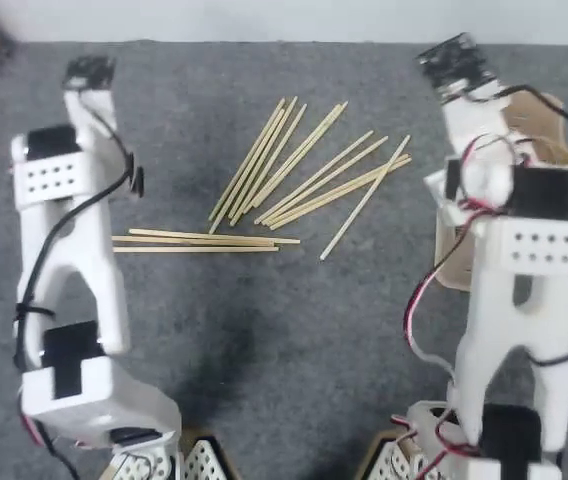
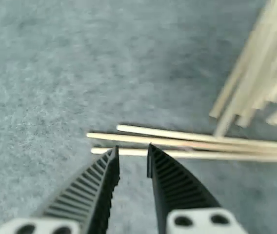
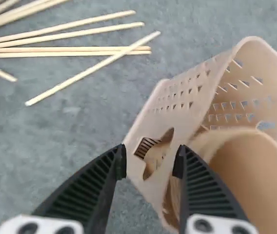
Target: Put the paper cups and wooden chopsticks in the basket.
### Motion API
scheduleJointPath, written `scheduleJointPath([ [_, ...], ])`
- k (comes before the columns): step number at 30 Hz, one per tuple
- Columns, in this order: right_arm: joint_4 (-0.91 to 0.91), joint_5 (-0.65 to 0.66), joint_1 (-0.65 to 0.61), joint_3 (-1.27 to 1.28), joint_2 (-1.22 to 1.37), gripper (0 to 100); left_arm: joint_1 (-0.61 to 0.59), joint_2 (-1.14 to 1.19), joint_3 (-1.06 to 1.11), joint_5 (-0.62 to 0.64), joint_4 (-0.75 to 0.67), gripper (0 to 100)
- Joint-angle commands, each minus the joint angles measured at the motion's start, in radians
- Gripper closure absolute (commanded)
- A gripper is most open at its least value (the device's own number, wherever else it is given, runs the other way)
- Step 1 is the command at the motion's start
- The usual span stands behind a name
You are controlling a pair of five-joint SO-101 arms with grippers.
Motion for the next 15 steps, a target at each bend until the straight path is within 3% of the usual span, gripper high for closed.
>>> scheduleJointPath([
  [1, -0.008, 0.008, 0.042, -0.121, -0.015, 82.0, -0.068, -0.044, 0.188, 0.005, -0.204, 90],
  [6, 0.065, 0.009, 0.038, -0.269, -0.025, 82.0, -0.072, -0.044, 0.375, 0.072, -0.368, 90],
  [15, 0.128, 0.005, 0.035, -0.269, 0.048, 82.1, -0.071, -0.044, 0.489, 0.071, -0.511, 90],
])
